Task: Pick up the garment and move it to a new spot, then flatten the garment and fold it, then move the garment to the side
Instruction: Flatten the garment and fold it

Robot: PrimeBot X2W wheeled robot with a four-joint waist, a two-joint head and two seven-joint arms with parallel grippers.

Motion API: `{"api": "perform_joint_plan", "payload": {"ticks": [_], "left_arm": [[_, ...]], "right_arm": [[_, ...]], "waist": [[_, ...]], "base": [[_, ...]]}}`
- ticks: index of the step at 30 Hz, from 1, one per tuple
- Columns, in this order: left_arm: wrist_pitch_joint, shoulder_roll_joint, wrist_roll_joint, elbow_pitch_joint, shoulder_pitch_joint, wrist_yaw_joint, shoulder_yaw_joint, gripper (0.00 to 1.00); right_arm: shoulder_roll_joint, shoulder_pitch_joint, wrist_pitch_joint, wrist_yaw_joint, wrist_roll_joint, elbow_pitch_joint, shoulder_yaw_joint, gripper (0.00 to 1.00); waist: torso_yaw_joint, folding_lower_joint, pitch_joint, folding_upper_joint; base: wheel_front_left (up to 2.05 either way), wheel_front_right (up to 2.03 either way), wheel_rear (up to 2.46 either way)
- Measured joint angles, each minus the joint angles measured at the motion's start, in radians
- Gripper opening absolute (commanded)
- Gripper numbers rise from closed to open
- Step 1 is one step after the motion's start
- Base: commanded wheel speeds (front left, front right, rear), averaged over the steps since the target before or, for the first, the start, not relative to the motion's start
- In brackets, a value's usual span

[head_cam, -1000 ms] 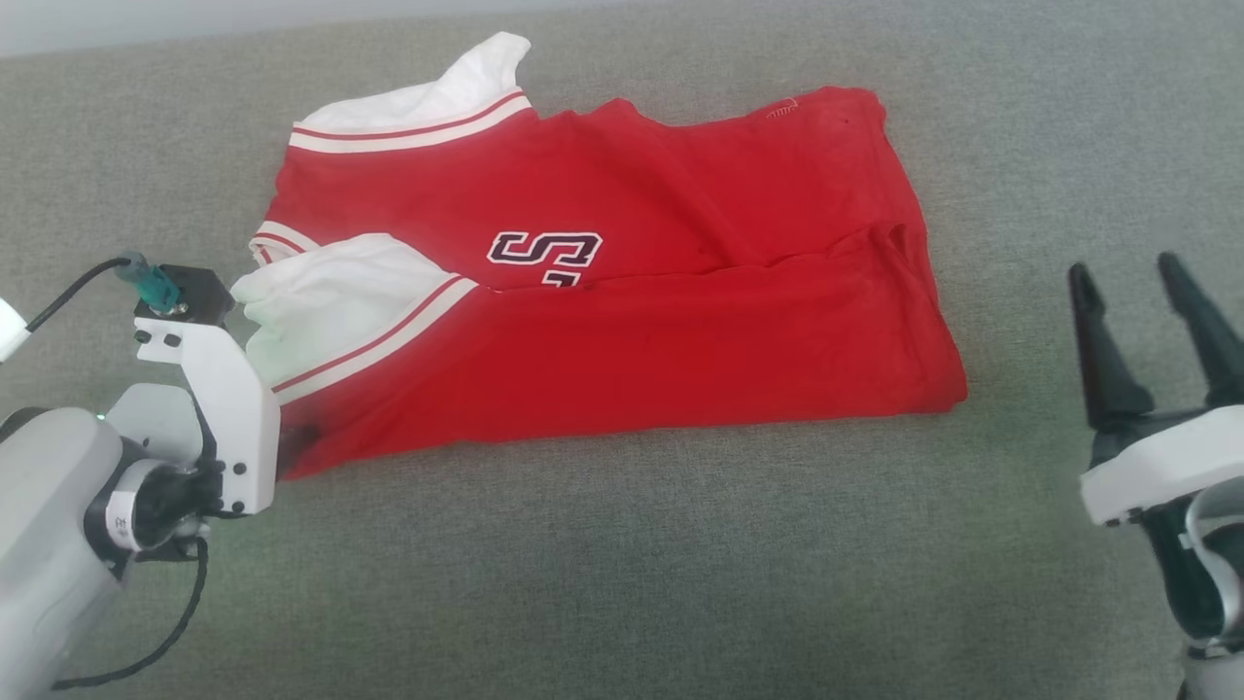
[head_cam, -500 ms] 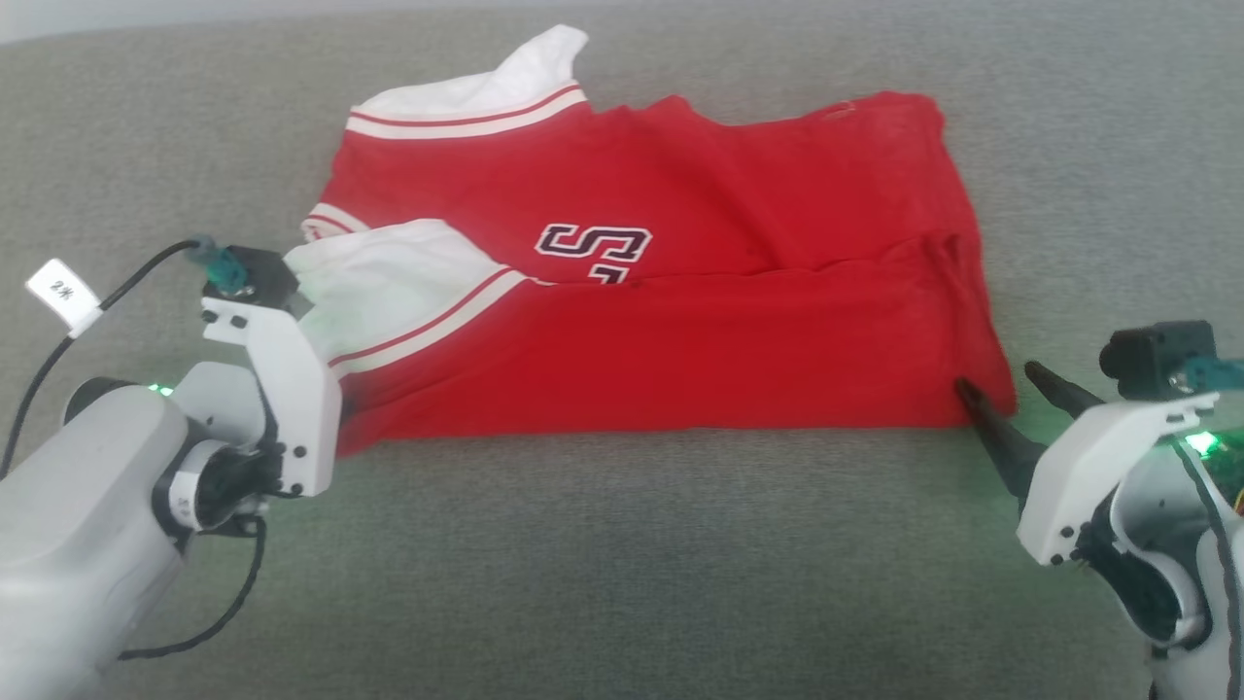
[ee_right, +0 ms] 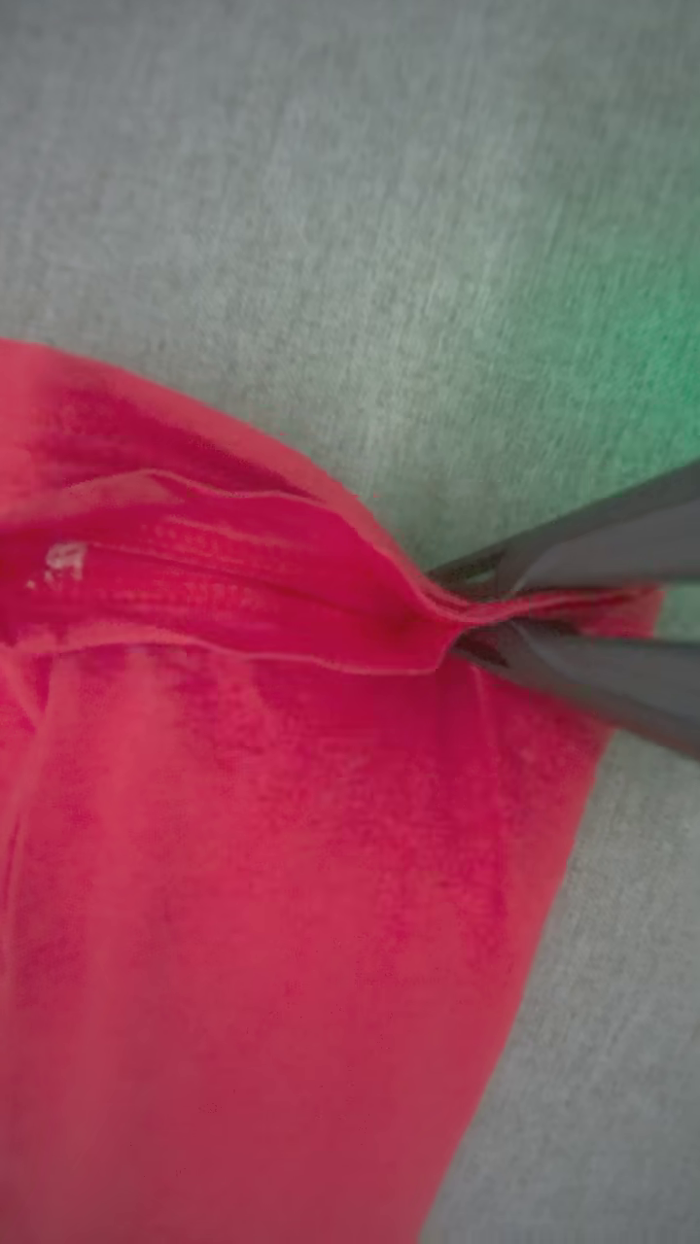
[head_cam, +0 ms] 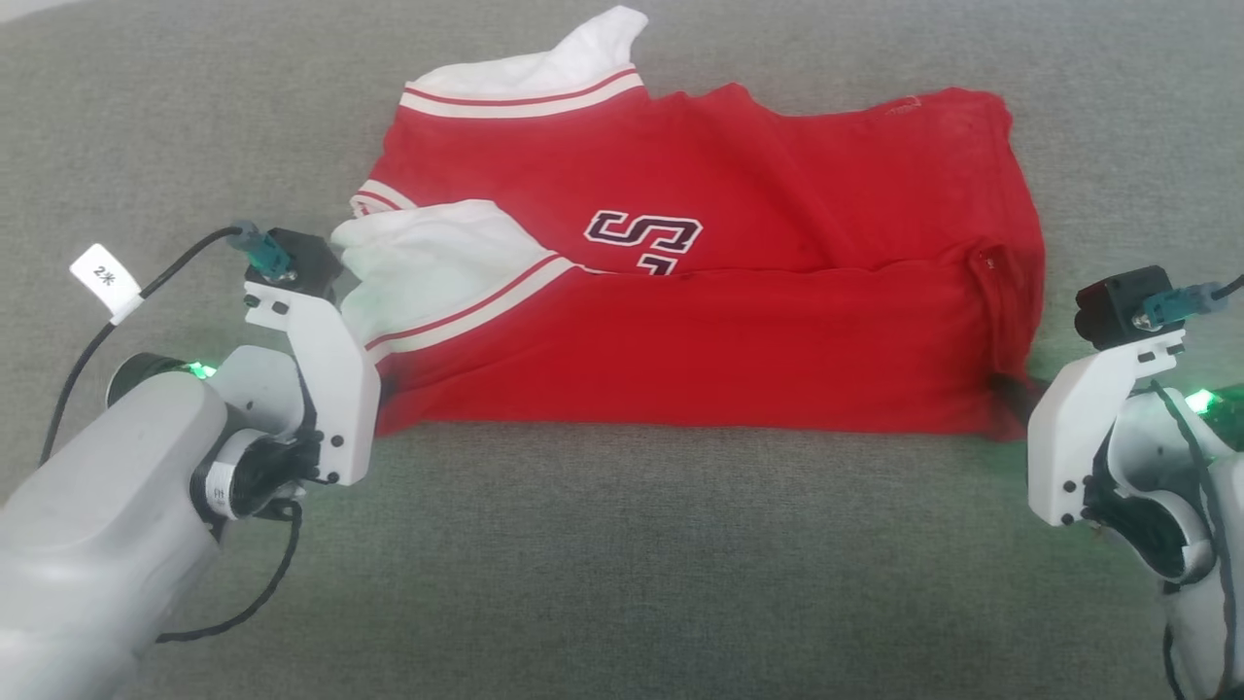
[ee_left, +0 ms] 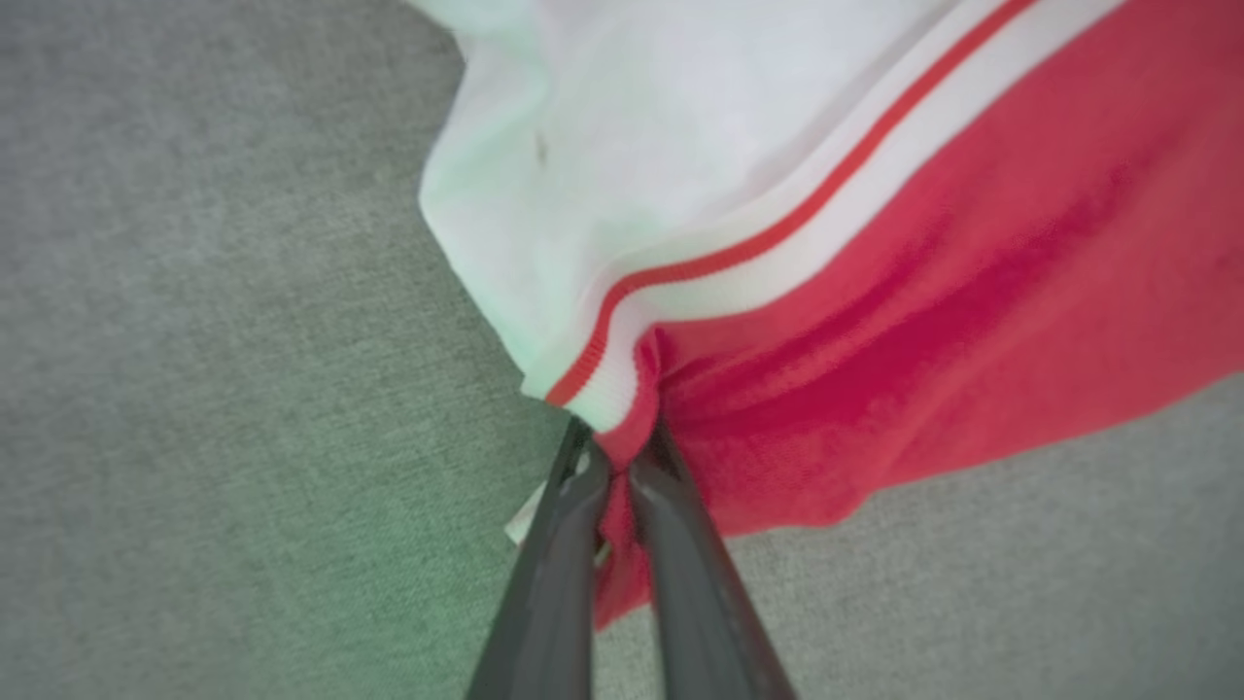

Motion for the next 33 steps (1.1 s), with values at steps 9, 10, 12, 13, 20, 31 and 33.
{"api": "perform_joint_plan", "payload": {"ticks": [9,10,12,13,20,31,33], "left_arm": [[0.011,0.017,-0.004,-0.026,0.003,0.002,0.0,0.0],[0.016,0.023,-0.004,-0.036,0.008,0.006,-0.001,0.0],[0.025,0.04,-0.005,-0.062,0.014,0.016,-0.001,0.0],[0.029,0.047,-0.004,-0.078,0.015,0.023,-0.002,0.0],[0.064,0.12,-0.005,-0.23,0.055,0.089,0.003,0.0],[0.1,0.227,-0.027,-0.482,0.2,0.232,0.001,0.0],[0.099,0.237,-0.03,-0.509,0.228,0.251,-0.002,0.0]], "right_arm": [[-0.036,-0.003,0.007,0.0,0.019,-0.01,0.016,0.0],[-0.043,-0.001,0.012,0.0,0.022,-0.019,0.017,0.0],[-0.057,0.002,0.026,0.0,0.037,-0.032,0.016,0.0],[-0.067,0.006,0.036,0.0,0.042,-0.043,0.017,0.0],[-0.128,0.059,0.1,0.0,0.08,-0.142,-0.006,0.0],[-0.149,0.204,0.207,0.0,0.114,-0.27,-0.067,0.0],[-0.141,0.235,0.219,0.0,0.116,-0.281,-0.08,0.0]], "waist": [[0.006,0.0,-0.018,0.0],[0.007,0.0,-0.021,0.0],[0.008,0.0,-0.028,0.0],[0.009,0.0,-0.031,-0.0001],[0.016,0.0,-0.051,-0.0001],[0.017,0.0,-0.066,-0.0001],[0.017,0.0,-0.066,-0.0001]], "base": [[0.0,0.0,0.0],[0.0,0.0,0.0],[0.0,0.0,0.0],[0.0,0.0,0.0],[0.0,0.0,0.0],[0.0,0.0,0.0],[0.0,0.0,0.0]]}}
